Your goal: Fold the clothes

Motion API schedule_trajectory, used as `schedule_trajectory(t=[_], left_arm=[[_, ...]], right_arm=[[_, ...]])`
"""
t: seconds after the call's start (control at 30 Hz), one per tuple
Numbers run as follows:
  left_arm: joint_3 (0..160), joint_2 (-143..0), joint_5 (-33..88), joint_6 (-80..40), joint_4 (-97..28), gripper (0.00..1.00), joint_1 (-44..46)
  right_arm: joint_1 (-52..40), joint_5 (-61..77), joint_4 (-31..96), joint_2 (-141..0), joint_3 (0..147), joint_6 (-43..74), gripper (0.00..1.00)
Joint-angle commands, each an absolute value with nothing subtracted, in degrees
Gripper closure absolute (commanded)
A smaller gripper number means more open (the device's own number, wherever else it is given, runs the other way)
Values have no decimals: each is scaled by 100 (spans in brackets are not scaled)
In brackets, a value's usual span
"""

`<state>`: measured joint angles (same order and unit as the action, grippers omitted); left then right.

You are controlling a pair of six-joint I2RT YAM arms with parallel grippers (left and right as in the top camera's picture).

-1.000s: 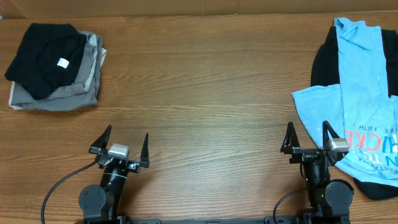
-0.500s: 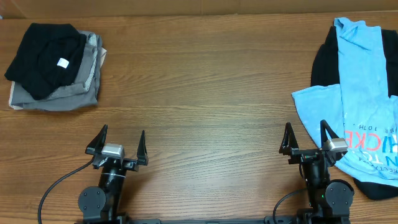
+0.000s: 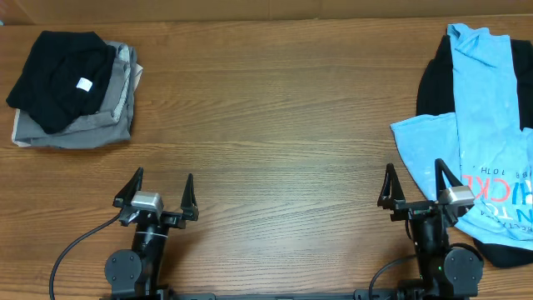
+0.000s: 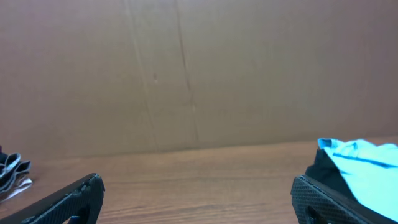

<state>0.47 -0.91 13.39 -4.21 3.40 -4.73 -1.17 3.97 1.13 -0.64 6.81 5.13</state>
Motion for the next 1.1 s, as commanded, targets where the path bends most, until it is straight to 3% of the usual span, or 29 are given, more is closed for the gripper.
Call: schedule_trajectory(t=[0.0, 0.33, 0.53, 0.77, 1.07], left_arm=[[102, -27, 1267, -725, 322, 0, -491], [642, -591, 1216, -731, 150, 0, -491], [1619, -1879, 1203, -644, -165, 0, -491], [3708, -3854, 1584, -642, -1041, 0, -491], [6466, -6136, 1828, -421, -3312, 0, -491]], right_arm=[[-99, 438, 102, -73, 989, 375, 0], [-99, 484, 97, -803, 1444, 274, 0], [-99, 569, 252, -1496, 2047, 272, 0], [-99, 613, 1726, -2847, 3636, 274, 0], [-99, 609, 3507, -4504, 5548, 296, 0]])
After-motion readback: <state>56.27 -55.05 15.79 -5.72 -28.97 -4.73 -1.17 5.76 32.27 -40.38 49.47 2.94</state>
